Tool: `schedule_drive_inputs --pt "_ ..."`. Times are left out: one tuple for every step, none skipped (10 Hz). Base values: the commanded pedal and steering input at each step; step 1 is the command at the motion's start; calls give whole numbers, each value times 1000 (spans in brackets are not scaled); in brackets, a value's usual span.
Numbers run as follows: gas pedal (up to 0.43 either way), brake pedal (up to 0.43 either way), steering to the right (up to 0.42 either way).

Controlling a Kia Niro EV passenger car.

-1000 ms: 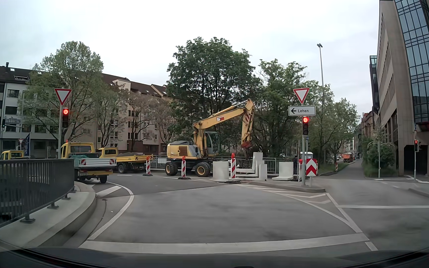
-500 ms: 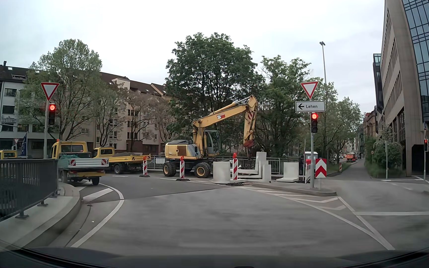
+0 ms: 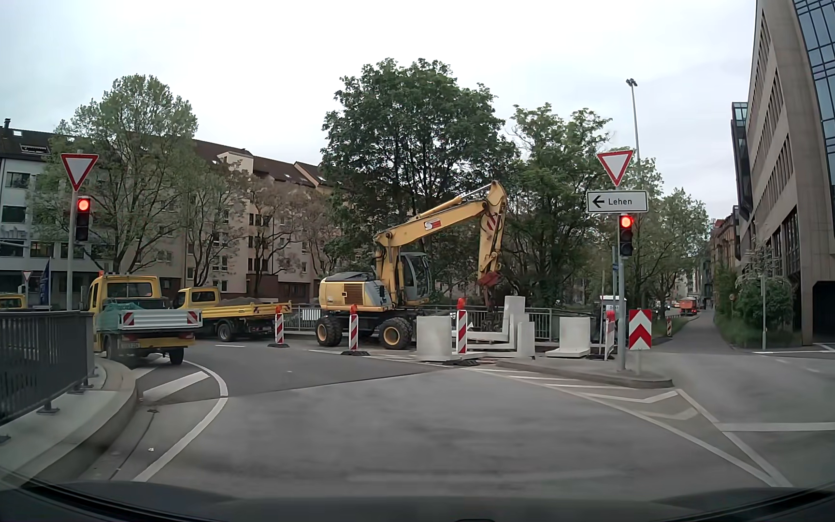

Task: Follow the waypoints while adhering to traffic rules and regulations

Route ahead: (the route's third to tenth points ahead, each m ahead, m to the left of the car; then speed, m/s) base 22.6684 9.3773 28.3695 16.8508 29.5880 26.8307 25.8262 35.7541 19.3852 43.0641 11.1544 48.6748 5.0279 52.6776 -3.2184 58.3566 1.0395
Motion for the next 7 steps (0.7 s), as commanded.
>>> schedule_drive_inputs --pt "0 244 -25" --pt "0 244 -25" --pt "0 244 -25" --pt "0 250 -27" --pt "0 244 -26" --pt "0 250 -21" --pt "0 250 -21"
